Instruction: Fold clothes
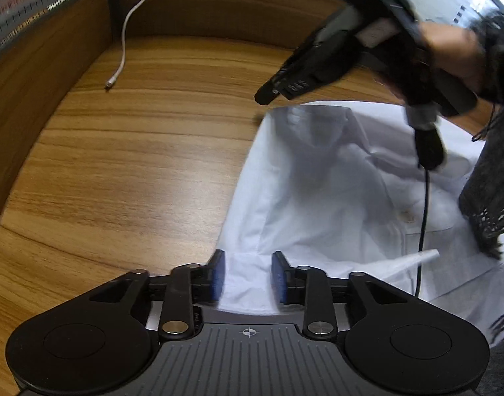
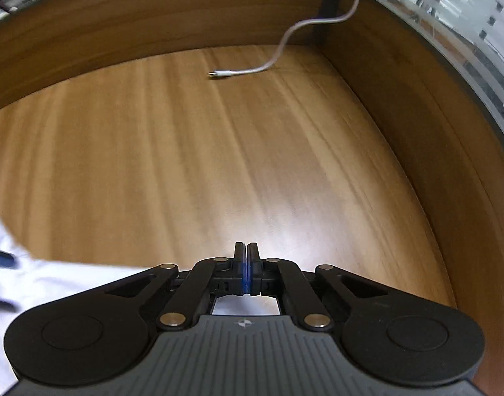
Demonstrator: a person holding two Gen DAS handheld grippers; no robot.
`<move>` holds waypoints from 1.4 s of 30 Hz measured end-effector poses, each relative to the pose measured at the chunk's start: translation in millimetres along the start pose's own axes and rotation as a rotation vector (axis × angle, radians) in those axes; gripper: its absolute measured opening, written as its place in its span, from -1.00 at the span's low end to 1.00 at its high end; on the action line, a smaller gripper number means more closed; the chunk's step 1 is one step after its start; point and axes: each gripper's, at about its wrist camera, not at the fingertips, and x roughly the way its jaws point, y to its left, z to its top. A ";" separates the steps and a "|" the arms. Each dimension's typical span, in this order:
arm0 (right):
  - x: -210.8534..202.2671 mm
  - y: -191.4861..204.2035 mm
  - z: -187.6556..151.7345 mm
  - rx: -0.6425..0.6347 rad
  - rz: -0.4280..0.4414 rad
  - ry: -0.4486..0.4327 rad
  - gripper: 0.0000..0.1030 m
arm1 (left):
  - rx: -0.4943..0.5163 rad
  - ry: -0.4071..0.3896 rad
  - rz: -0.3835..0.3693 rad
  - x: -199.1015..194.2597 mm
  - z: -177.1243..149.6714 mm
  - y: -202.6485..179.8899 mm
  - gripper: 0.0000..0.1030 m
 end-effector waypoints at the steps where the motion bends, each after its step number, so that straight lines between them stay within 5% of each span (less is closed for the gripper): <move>1: 5.0 -3.8 3.0 0.007 -0.008 0.002 -0.99 | -0.001 -0.009 0.004 -2.3 0.2 0.0 -0.12; 7: -15.7 -33.8 3.3 0.061 0.033 -0.013 -0.97 | -0.037 -0.071 -0.005 -18.5 12.9 6.8 -0.12; 13: -72.2 -58.0 -45.1 0.165 0.017 -0.036 -0.87 | 0.015 -0.119 -0.046 -19.6 39.1 1.3 -0.13; 16: -102.7 -64.2 -77.3 0.230 -0.010 -0.039 -0.41 | 0.080 -0.128 -0.066 -13.7 51.4 -7.9 -0.13; 24: -174.9 -64.1 -196.6 0.369 -0.155 0.006 0.19 | 0.253 -0.111 -0.072 19.9 82.5 -35.4 -0.12; 36: -213.1 -72.9 -355.6 0.672 -0.362 0.120 0.20 | 0.485 -0.130 -0.135 57.0 120.9 -93.4 0.04; 42: -198.3 -78.9 -375.3 0.578 -0.449 0.199 0.37 | 0.622 -0.134 -0.158 67.8 120.0 -132.4 0.18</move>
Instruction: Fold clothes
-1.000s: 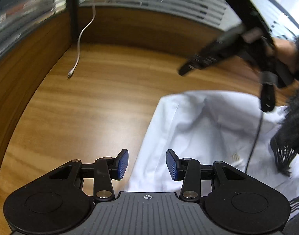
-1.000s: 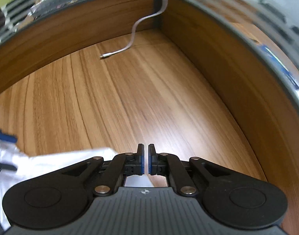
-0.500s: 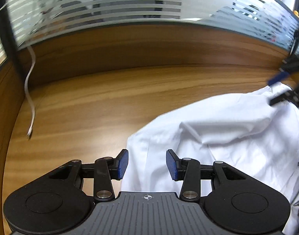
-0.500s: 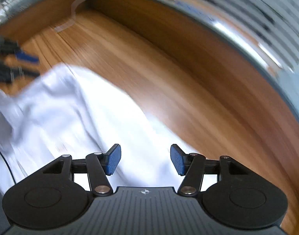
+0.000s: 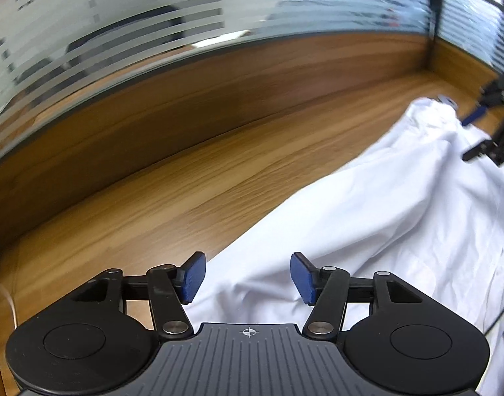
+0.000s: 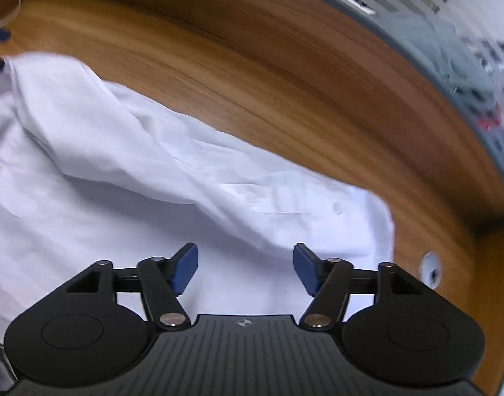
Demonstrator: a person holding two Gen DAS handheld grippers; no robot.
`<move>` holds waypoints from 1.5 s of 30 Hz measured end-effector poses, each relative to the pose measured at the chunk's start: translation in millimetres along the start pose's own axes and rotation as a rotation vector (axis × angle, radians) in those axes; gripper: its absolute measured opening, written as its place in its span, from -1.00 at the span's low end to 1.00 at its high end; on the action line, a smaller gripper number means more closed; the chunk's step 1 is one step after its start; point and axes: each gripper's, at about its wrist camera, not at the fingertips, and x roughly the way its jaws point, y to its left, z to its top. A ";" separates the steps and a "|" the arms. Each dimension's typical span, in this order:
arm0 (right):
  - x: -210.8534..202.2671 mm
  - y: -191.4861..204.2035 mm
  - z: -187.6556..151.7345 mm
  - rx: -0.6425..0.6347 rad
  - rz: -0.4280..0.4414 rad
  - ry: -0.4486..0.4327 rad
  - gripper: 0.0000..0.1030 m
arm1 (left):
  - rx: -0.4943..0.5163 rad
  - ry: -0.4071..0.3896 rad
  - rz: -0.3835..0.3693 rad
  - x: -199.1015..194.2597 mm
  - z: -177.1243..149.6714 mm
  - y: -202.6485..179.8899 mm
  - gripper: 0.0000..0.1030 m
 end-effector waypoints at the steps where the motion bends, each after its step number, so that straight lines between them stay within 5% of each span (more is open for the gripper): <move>1: 3.5 1.0 4.0 -0.022 -0.002 -0.004 0.37 | 0.022 0.000 0.002 1.8 2.3 -4.8 0.20; 6: 22.3 9.2 24.2 -0.148 -0.010 -0.001 0.37 | 0.043 0.001 0.006 -1.1 1.1 -14.0 0.25; 7: 24.4 11.3 27.3 -0.175 -0.021 0.000 0.11 | 0.038 0.006 0.011 -2.3 -2.2 -13.7 0.27; 8: 24.6 11.5 31.1 -0.192 -0.021 -0.001 -0.57 | 0.034 0.012 0.017 -3.1 -5.7 -13.2 0.27; 9: 21.3 8.9 37.4 -0.180 -0.012 -0.005 -0.79 | 0.030 0.019 0.023 -4.0 -9.2 -12.7 0.28; 13: -14.7 -5.9 69.7 -0.102 -0.022 -0.111 -0.91 | 0.012 0.052 0.054 -8.5 -28.4 -7.3 0.28; 19: -94.3 -34.4 140.2 0.133 0.138 -0.357 -0.94 | -0.041 0.037 0.011 -10.1 -41.4 -4.9 0.23; 22: -122.8 -27.7 177.4 0.142 0.181 -0.470 -0.94 | -0.064 0.013 -0.036 -6.6 -40.2 -4.5 0.10; 31: -192.4 29.0 289.3 -0.129 0.143 -0.740 -0.95 | -0.162 -0.071 -0.081 15.1 -17.7 6.1 0.06; 37: -205.6 82.9 333.3 -0.382 0.058 -0.772 -0.94 | -0.268 -0.073 0.022 32.5 -13.0 33.6 0.05; 42: -180.5 127.0 341.2 -0.516 -0.001 -0.710 -0.92 | -0.378 -0.035 0.109 52.7 -12.6 65.3 0.01; 45: -157.0 141.0 335.5 -0.565 -0.026 -0.646 -0.62 | -0.451 -0.002 0.164 65.2 -12.4 84.1 -0.01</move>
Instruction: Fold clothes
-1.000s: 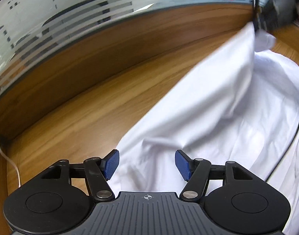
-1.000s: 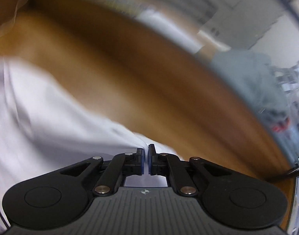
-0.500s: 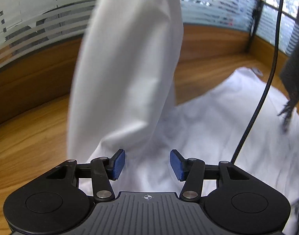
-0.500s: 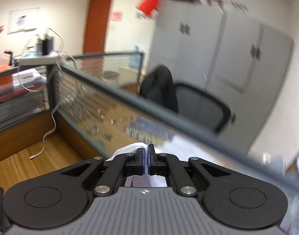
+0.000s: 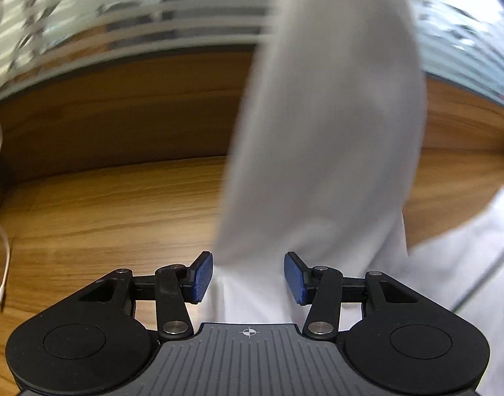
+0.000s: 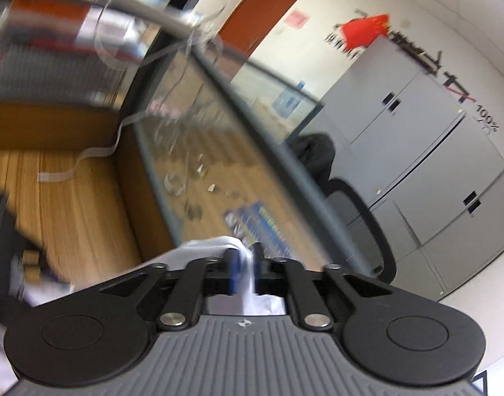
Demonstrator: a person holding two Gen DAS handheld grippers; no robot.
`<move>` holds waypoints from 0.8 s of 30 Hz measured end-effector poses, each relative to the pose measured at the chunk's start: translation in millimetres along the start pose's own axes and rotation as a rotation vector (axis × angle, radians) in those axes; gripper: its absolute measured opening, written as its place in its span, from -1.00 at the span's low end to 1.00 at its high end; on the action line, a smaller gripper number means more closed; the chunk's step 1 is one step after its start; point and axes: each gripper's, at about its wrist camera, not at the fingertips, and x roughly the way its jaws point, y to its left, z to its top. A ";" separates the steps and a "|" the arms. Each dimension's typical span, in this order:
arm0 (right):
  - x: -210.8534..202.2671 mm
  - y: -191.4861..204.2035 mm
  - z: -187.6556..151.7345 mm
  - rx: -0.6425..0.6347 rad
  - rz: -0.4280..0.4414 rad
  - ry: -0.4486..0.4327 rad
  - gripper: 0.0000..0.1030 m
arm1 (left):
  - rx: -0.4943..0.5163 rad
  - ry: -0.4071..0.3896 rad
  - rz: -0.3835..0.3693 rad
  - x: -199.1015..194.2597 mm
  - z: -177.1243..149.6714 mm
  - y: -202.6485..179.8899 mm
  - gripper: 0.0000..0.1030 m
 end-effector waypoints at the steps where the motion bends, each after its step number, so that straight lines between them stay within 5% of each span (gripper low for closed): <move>1: 2.2 5.2 -5.7 -0.004 0.005 0.019 -0.47 | -0.020 0.004 0.027 3.8 2.7 3.9 -0.01; 5: -2.6 14.6 -27.3 0.020 0.026 0.081 -0.18 | -0.077 -0.019 0.121 2.7 9.6 17.9 -0.03; 10: -31.0 12.8 -67.3 0.147 0.024 0.163 -0.08 | -0.077 -0.098 0.171 -32.0 5.7 30.2 -0.03; 19: -100.9 27.2 -187.6 0.546 0.020 0.307 0.05 | 0.028 -0.115 0.123 -119.1 -22.7 20.9 -0.01; 24: -131.0 61.2 -253.1 0.705 0.022 0.375 0.14 | 0.061 -0.068 0.099 -155.9 -64.2 12.5 0.01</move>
